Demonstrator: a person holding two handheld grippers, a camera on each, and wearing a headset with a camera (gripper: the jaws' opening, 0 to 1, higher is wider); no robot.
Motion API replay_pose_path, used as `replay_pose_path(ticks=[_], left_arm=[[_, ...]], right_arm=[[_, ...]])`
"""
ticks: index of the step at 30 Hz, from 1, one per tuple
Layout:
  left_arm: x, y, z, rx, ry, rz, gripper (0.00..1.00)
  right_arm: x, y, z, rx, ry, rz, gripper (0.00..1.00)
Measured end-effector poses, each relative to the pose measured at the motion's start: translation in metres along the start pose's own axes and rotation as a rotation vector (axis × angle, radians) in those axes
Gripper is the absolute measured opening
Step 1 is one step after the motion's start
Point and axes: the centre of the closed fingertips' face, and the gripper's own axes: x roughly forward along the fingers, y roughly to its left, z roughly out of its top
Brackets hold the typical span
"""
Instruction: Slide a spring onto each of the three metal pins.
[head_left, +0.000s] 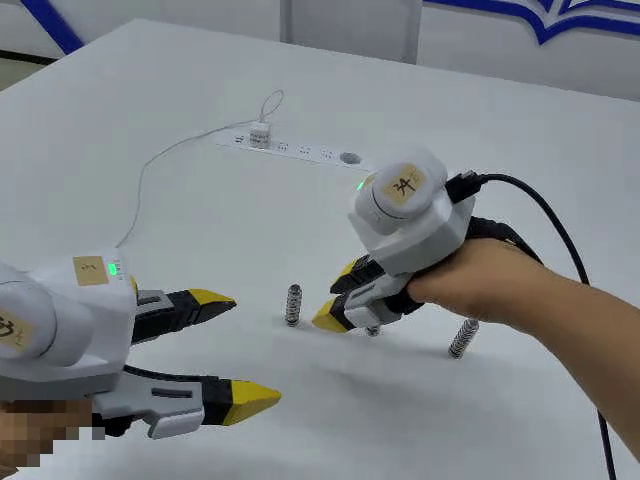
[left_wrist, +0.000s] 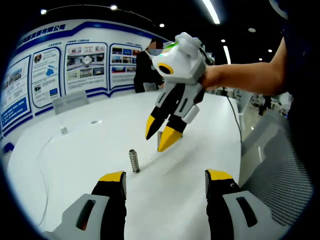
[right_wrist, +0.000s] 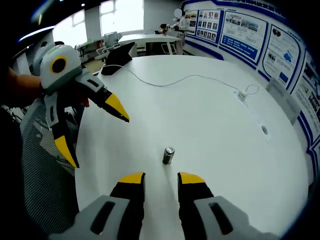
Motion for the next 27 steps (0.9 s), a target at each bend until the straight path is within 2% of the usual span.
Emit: replay_pose_path(ticks=[8,13,27], left_arm=[[0.000,-0.001,0.001,0.000,-0.004,-0.001,0.66],[0.001,-0.002,0.003,0.004,-0.006,-0.005,0.66],[-0.002,-0.003,0.007,0.017,-0.018,-0.007,0.67]], right_arm=[[-0.014,0.012,-0.004,0.021,-0.056,-0.008,0.27],[-0.024,0.018,-0.005,0.042,-0.108,-0.015,0.28],[-0.049,0.020,-0.031,0.112,-0.164,-0.068,0.30]])
